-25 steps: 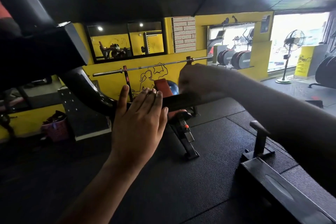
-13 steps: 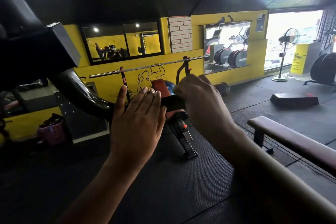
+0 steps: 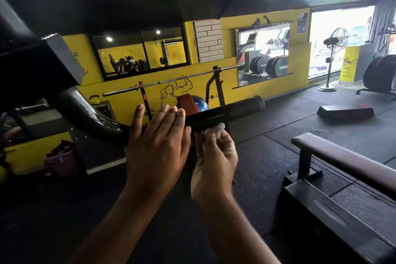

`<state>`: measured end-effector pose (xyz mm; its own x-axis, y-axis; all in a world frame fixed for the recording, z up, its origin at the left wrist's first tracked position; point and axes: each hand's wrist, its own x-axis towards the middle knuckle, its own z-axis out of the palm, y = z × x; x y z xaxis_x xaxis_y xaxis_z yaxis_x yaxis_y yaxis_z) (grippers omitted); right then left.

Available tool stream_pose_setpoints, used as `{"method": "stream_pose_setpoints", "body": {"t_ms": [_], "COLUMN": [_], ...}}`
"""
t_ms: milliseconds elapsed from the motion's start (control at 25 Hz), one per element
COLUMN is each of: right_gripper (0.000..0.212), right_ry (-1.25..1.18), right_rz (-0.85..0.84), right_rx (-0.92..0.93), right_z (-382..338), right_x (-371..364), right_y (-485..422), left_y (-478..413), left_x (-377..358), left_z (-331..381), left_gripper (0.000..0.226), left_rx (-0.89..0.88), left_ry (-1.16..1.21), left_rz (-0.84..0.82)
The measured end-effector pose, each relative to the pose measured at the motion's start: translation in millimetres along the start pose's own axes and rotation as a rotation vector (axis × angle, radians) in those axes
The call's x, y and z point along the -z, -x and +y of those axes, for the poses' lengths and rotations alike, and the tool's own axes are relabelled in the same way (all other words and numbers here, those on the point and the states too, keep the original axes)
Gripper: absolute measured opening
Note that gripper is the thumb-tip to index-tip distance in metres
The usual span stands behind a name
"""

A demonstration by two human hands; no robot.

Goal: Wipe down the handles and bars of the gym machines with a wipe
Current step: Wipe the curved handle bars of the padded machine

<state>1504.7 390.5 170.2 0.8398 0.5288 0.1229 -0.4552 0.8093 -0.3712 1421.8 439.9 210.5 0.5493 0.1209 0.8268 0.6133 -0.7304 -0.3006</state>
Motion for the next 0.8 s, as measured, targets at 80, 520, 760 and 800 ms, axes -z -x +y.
{"method": "stream_pose_setpoints", "body": {"t_ms": [80,520,760,800], "right_gripper": [0.022,0.029,0.027,0.024], "right_ry": [-0.142,-0.288,-0.248,-0.194], "right_rz": [0.037,0.082,0.095,0.091], "right_rx": [-0.130,-0.298,-0.119,-0.052], "right_z": [-7,-22,-24,-22], "right_x": [-4,-5,-4,0], "right_y": [-10,-34,-26,-24], "left_y": [0,-1,-1,-2], "left_x": [0,-1,-1,-2], "left_z": [0,1,2,2], "left_gripper": [0.043,0.044,0.044,0.045], "left_rx": [0.002,-0.009,-0.010,-0.007], "left_ry": [-0.003,-0.003,0.002,0.008], "left_rz": [0.003,-0.004,-0.008,-0.006]}}
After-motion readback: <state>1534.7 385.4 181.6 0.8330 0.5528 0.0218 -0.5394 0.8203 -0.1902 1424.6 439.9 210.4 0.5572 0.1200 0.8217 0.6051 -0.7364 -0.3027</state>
